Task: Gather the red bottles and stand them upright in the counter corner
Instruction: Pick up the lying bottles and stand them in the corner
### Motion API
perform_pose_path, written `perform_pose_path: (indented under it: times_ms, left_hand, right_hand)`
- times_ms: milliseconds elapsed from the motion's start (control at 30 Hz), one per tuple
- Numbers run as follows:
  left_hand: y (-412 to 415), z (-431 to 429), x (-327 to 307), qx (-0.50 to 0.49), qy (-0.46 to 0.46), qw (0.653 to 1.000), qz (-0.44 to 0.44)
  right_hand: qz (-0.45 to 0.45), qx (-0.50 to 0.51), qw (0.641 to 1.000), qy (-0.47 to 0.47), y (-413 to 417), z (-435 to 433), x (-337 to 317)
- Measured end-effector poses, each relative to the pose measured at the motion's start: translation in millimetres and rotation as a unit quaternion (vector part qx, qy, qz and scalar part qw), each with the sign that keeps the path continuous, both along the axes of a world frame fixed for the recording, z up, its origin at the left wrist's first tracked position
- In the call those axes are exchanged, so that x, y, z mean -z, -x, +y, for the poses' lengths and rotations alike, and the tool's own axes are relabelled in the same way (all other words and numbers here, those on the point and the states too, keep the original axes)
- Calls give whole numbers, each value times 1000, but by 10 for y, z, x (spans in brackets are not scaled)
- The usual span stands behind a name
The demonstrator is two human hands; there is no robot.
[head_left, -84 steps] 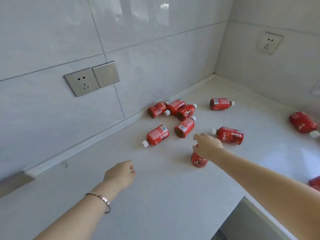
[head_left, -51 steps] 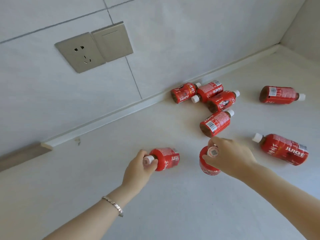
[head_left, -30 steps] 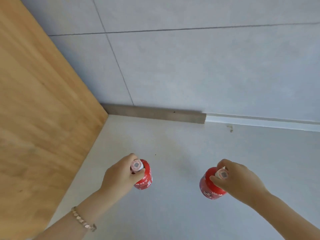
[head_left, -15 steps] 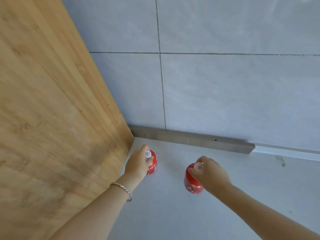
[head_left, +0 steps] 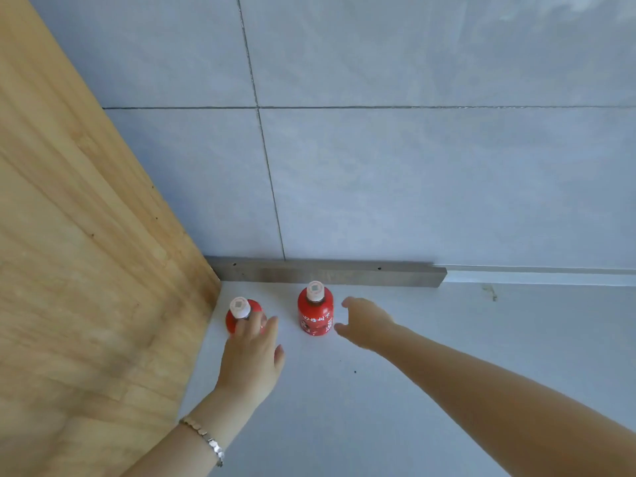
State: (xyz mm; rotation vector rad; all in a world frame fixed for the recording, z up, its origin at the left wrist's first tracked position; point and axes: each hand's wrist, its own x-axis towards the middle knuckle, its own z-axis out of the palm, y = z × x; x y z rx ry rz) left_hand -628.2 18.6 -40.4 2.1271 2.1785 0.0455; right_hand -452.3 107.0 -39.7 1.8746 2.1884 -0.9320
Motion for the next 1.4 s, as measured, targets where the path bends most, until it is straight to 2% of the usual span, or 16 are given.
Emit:
perform_pose_path:
  times_ms: [133, 367, 667, 900, 1067, 1167, 1233, 1300, 1400]
  left_hand:
    - [-618, -117, 4, 36, 156, 987, 6]
    - [-2024, 74, -23, 101, 291, 950, -52]
    - [-4645, 162, -127, 254, 264, 929, -57]
    - [-6657, 129, -78, 263, 263, 927, -43]
    - [-7698, 185, -63, 262, 279, 924, -25]
    - [-8157, 249, -31, 260, 277, 925, -19]
    - [-8377, 285, -20, 255, 273, 928, -11]
    - [-8552, 321, -10, 250, 265, 931, -2]
    - [-8746, 393, -16, 242, 247, 938, -5]
  right_hand:
    - [-73, -56, 992, 83, -780, -328, -57]
    - [-103, 43, 987, 117, -2522, -939, -215]
    - [-118, 173, 973, 101, -5183, -1456, -275]
    - [-125, 221, 965, 59, -7342, -1510, -225]
    - [-182, 288, 940, 8, -8658, -1512, -186]
    - [-238, 281, 930, 16, -9205, -1482, -51]
    - [-261, 271, 924, 65, -9391, -1490, 83]
    - [-249, 280, 921, 111, -9476, -1518, 232]
    - [-221, 301, 924, 84, -9561, -1539, 365]
